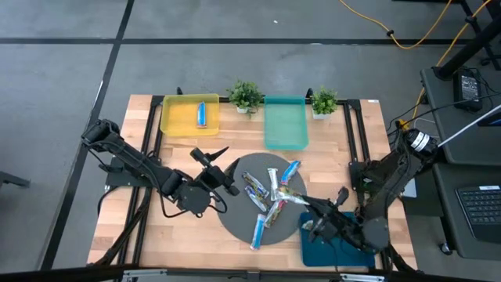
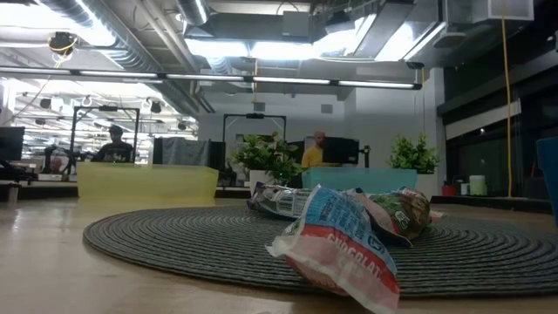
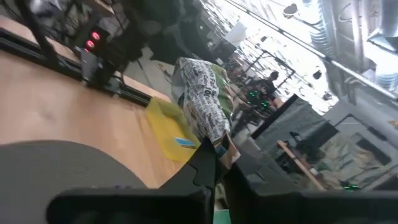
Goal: Pick and place Granola Bars by type
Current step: Put the yellow granola bar into the blue bin
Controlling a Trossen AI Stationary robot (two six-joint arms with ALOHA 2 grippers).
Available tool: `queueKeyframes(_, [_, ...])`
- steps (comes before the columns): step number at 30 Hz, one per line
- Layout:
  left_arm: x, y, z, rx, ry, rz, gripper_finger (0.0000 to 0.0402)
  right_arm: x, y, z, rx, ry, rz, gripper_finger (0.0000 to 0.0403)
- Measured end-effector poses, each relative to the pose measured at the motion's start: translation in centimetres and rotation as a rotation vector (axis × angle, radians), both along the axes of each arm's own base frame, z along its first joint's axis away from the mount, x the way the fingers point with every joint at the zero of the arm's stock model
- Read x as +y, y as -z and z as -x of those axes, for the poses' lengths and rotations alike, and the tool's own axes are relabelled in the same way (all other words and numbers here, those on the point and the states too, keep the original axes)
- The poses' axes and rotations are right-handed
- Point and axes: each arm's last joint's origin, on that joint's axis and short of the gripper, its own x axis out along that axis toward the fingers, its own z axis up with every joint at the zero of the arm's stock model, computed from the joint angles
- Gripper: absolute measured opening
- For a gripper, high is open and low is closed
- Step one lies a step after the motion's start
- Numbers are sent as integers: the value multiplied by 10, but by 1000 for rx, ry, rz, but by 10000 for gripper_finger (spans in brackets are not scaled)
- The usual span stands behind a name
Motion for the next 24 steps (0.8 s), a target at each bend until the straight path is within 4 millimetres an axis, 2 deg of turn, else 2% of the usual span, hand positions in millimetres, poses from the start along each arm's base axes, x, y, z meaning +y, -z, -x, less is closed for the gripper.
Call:
queueKeyframes(8, [0, 0, 0, 2, 0, -1, 221, 22, -1, 30, -56, -118, -93, 17])
queueKeyframes(14, [0, 0, 0, 2, 0, -1, 221, 36, -10, 59, -100, -223, -190, 21])
queueKeyframes(19, [1, 0, 0, 4, -3, -2, 219, 47, -42, 82, -131, -301, -276, 17])
queueKeyframes(24, [3, 0, -1, 4, -9, -2, 216, 56, -77, 96, -142, -352, -319, 19])
